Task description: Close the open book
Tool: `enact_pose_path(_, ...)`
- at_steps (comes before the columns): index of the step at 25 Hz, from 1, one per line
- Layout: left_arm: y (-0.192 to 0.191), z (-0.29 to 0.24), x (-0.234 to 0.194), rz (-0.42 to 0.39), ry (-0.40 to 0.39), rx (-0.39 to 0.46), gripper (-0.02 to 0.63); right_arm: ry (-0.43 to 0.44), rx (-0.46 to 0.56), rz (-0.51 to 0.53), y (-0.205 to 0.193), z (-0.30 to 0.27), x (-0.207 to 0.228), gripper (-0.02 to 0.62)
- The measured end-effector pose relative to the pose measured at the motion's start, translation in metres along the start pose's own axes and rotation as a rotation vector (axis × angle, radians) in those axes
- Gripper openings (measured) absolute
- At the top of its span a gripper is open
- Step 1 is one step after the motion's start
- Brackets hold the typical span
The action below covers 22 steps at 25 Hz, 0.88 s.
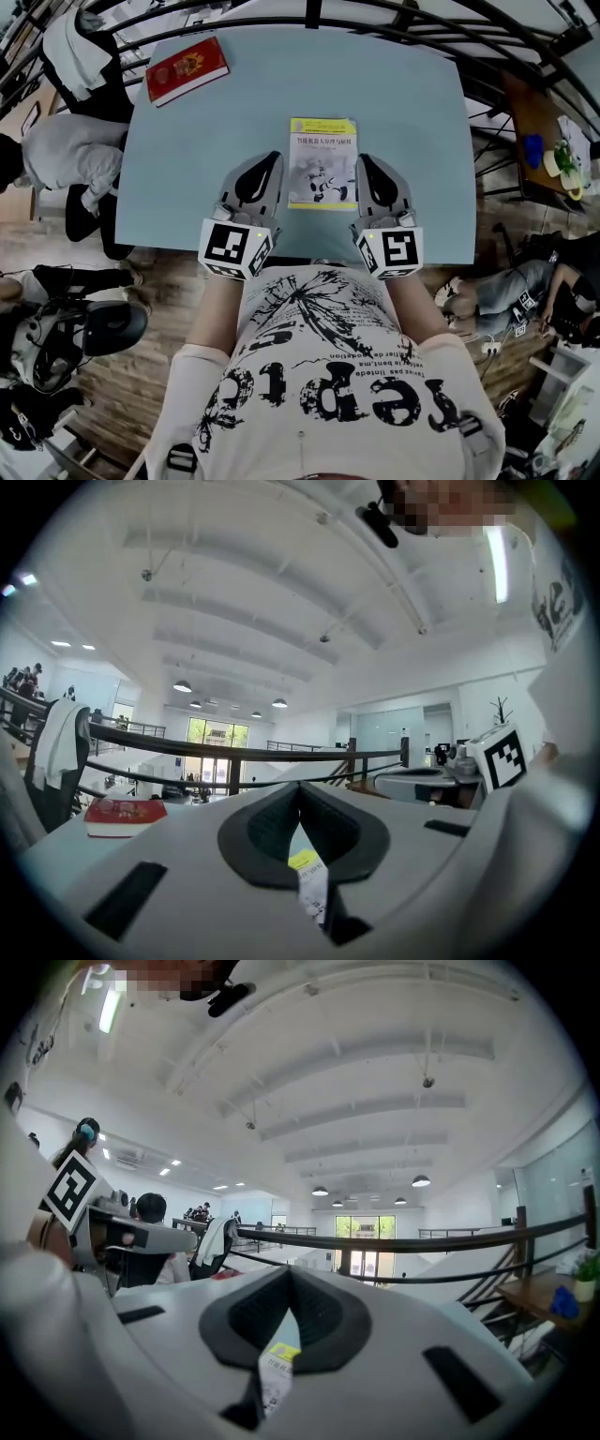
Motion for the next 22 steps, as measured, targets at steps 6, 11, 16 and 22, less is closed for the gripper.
enact_pose_path(6, -0.0026, 0.0001, -0.0012, -0.018, 0.023, 0.013, 0.018, 0.014, -0.009, 0.04, -0.0034, -0.0029, -0.0095, 0.008)
enact_pose_path(11, -0.0009, -0.0015, 0.0032, -0.034, 0.028, 0.016, 0.018, 0.004, -0.001, 0.041, 0.0008, -0.0042, -0.0092, 0.008)
enact_pose_path(16, 0.0009, -0.0032, 0.0054, -0.044, 0.027, 0.015, 0.018, 0.002, -0.011, 0.046, 0.0003, -0.0035, -0.0082, 0.008)
enact_pose_path(22, 0.0022, -0.0057, 0.0045, -0.049, 0.043, 0.015, 0.018, -0.006, 0.008, 0.054, 0.0028, -0.0025, -0.0052, 0.008)
Point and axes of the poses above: the fingertips, and each gripper's own axes: z backward along the fingers, x to its right, y out of its top, the point moved 9 cm from there along z, backward along the fingers, and after that the axes turned 5 degrees about x, right-handed, at the moved point
